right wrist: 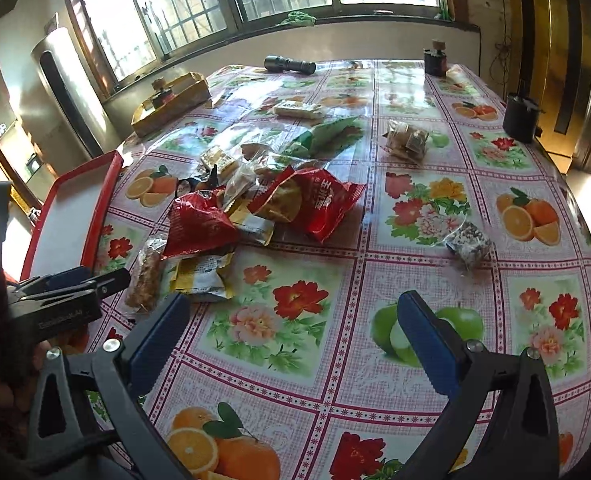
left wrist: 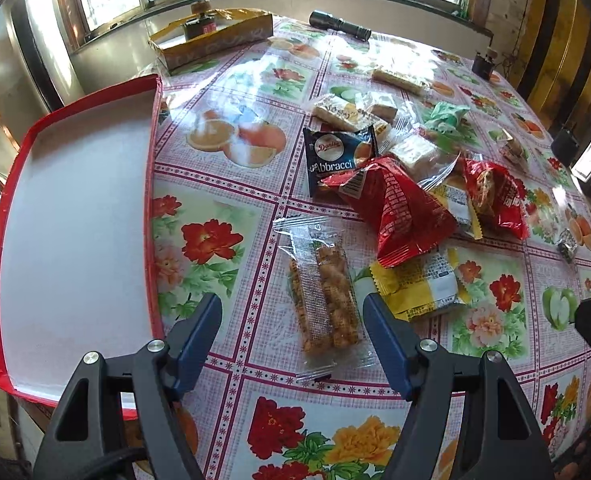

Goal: Organize snacks
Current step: 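Move both tools toward the snack pile beside the red tray, then grasp the clear twisted-pastry bag with the left tool while the right tool grasps the red chip bag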

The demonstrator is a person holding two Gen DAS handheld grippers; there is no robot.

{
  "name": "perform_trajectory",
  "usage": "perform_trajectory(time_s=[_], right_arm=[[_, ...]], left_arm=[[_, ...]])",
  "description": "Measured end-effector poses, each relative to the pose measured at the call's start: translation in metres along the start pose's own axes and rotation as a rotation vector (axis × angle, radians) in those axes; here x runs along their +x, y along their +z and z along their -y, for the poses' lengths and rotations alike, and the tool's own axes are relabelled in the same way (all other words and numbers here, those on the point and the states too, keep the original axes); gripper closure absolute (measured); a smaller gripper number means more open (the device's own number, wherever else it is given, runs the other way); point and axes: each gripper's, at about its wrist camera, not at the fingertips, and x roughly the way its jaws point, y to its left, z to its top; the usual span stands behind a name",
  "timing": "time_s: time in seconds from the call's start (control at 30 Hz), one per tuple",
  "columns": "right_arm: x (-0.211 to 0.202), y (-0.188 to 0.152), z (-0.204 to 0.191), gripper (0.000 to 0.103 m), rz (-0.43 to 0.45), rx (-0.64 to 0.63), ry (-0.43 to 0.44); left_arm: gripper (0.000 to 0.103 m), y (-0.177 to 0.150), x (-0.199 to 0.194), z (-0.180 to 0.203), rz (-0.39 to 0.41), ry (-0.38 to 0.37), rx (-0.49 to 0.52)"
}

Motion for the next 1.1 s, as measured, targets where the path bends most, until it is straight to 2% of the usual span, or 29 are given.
perform_trajectory(time_s=[0.1, 0.3, 0.4, 0.5, 0.6, 0.8, 0.93, 0.97, 1.0, 1.07, 1.1], right_arm=[[-0.001, 0.004, 0.01, 0.0, 0.013, 0.016, 0.0], [0.01, 0.02, 0.037, 0.004, 0.036, 0.057, 0.11], [0.026, 0.035, 0.035, 0.004, 0.02, -0.025, 0.141], [0.047, 0.049, 0.025, 0.004, -0.014, -0.128, 0.123], [0.065, 0.062, 0.019, 0.004, -0.039, -0.203, 0.145], [0.096, 0.07, 0.0, 0.004, -0.111, -0.441, 0.129], [0.116, 0.073, 0.001, 0.004, -0.166, -0.483, 0.116], [0.119, 0.073, 0.002, 0.007, -0.18, -0.473, 0.127], [0.123, 0.073, 0.004, 0.016, -0.195, -0.458, 0.142], [0.126, 0.072, 0.007, 0.03, -0.214, -0.429, 0.166], [0.125, 0.07, 0.008, 0.033, -0.213, -0.415, 0.172]], left_arm=[[0.03, 0.002, 0.009, 0.001, -0.027, -0.015, 0.0], [0.03, 0.005, 0.013, -0.001, -0.035, -0.021, 0.002], [0.03, 0.009, 0.018, 0.0, -0.043, -0.021, 0.004], [0.03, 0.011, 0.019, -0.002, -0.042, -0.024, 0.005], [0.03, 0.013, 0.021, -0.004, -0.048, -0.032, 0.005], [0.03, 0.016, 0.028, -0.006, -0.078, -0.053, 0.003], [0.03, 0.019, 0.031, -0.001, -0.075, -0.038, 0.016], [0.031, 0.019, 0.031, 0.0, -0.072, -0.032, 0.021], [0.033, 0.019, 0.032, 0.002, -0.069, -0.028, 0.025], [0.048, 0.018, 0.031, 0.005, -0.061, -0.021, 0.043], [0.052, 0.018, 0.031, 0.007, -0.059, -0.032, 0.049]])
